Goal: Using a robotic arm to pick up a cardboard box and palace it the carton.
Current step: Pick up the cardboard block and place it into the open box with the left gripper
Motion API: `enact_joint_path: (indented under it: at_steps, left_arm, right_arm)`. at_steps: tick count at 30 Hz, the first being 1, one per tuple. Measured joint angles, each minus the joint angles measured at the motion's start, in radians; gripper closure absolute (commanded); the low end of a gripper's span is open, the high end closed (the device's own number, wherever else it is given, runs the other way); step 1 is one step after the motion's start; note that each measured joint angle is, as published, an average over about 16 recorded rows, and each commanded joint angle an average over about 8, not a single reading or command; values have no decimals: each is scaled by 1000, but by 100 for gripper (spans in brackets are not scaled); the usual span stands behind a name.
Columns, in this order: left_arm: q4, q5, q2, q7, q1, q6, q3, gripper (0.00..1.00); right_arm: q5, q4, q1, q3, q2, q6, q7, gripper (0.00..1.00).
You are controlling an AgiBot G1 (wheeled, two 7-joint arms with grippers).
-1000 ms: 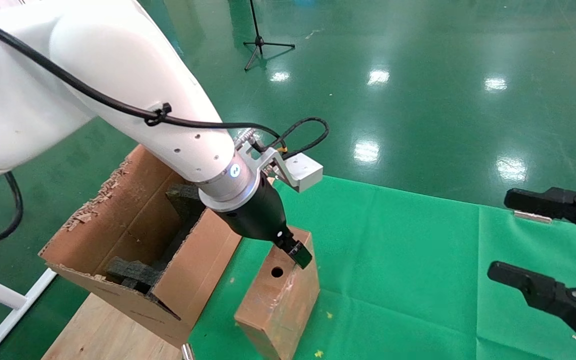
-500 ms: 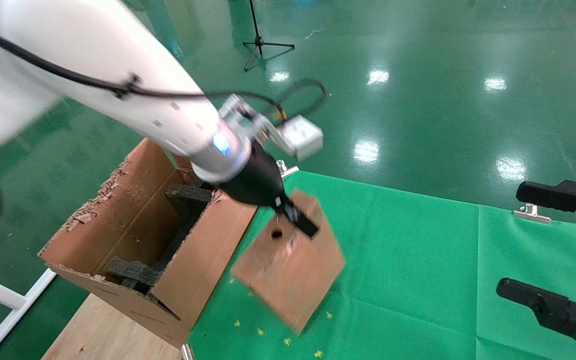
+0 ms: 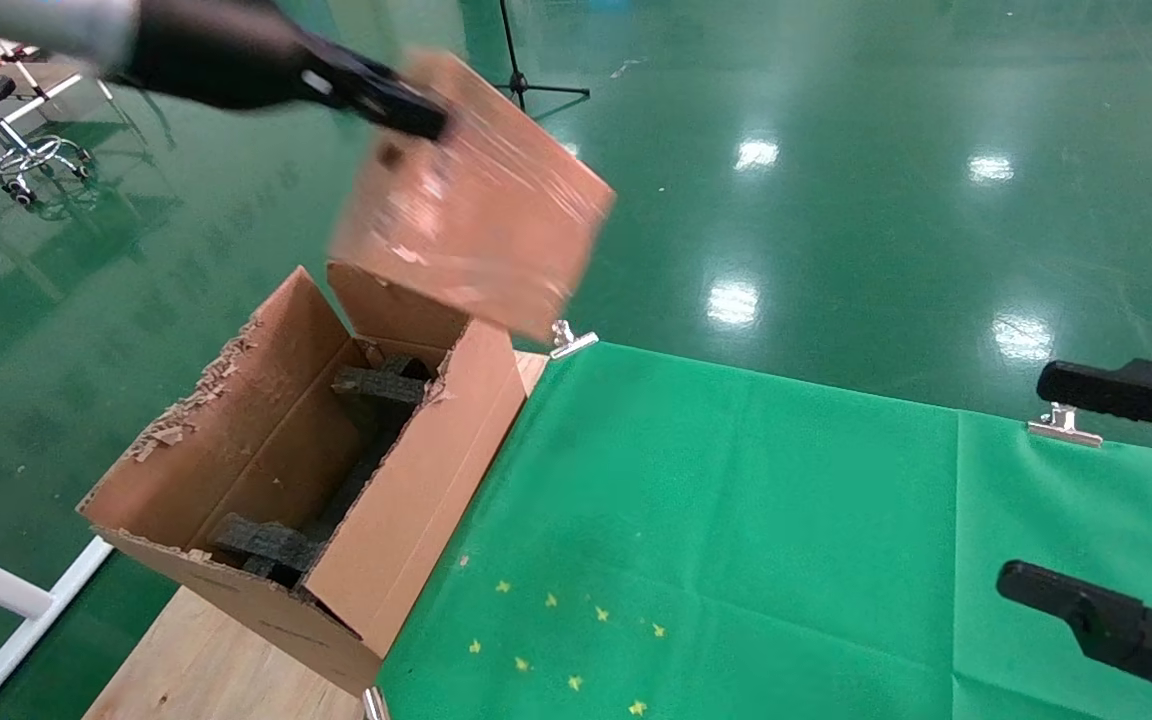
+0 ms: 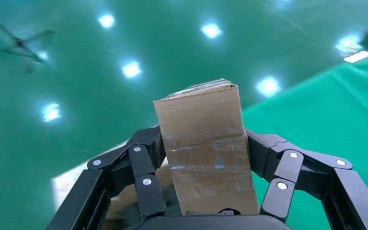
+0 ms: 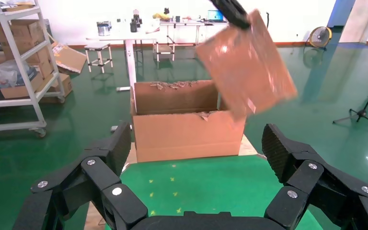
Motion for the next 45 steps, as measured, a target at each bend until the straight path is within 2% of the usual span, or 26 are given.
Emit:
enact_joint_path:
  at_steps: [10, 20, 31, 45]
  left_arm:
    - [319, 29, -38, 352, -77, 101, -3, 100]
    - [542, 73, -17, 566, -42, 145, 36, 100]
    - [723, 111, 55, 657, 63, 38, 65, 100]
    - [867, 131, 125, 662, 193, -103, 80, 100]
  right_arm:
    - [0, 0, 0, 0, 0, 0, 0, 0]
    - [0, 0, 0, 0, 0, 0, 0, 0]
    - [0, 0, 0, 0, 0, 0, 0, 0]
    - [0, 0, 0, 0, 0, 0, 0, 0]
